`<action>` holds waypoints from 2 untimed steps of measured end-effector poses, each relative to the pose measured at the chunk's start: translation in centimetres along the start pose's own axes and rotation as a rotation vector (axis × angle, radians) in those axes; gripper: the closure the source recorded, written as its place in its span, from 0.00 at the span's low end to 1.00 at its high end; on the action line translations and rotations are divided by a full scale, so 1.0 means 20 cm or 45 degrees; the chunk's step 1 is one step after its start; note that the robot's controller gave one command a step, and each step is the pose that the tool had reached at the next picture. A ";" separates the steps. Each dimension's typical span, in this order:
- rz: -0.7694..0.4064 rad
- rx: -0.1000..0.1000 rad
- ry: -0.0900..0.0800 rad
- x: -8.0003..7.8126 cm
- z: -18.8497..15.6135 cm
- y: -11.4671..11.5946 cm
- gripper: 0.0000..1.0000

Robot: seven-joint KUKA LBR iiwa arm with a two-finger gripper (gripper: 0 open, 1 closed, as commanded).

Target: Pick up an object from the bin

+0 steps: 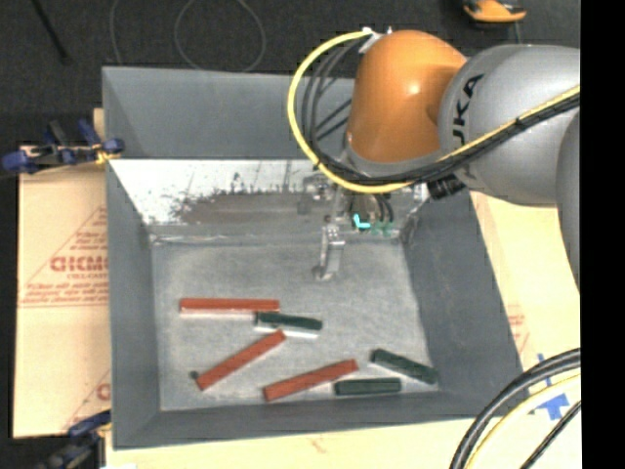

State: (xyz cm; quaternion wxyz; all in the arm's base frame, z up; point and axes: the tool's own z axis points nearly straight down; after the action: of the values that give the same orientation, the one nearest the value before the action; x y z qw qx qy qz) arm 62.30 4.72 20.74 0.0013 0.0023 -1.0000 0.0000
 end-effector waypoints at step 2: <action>-0.290 -0.002 -0.007 0.23 0.68 0.43 0.00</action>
Offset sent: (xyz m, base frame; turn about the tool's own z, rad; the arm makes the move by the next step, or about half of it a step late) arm -0.0296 0.0571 -0.1365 -0.2956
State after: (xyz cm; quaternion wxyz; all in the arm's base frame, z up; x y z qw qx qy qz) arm 57.63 13.28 7.11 -0.0014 0.1159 -0.9933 -0.0011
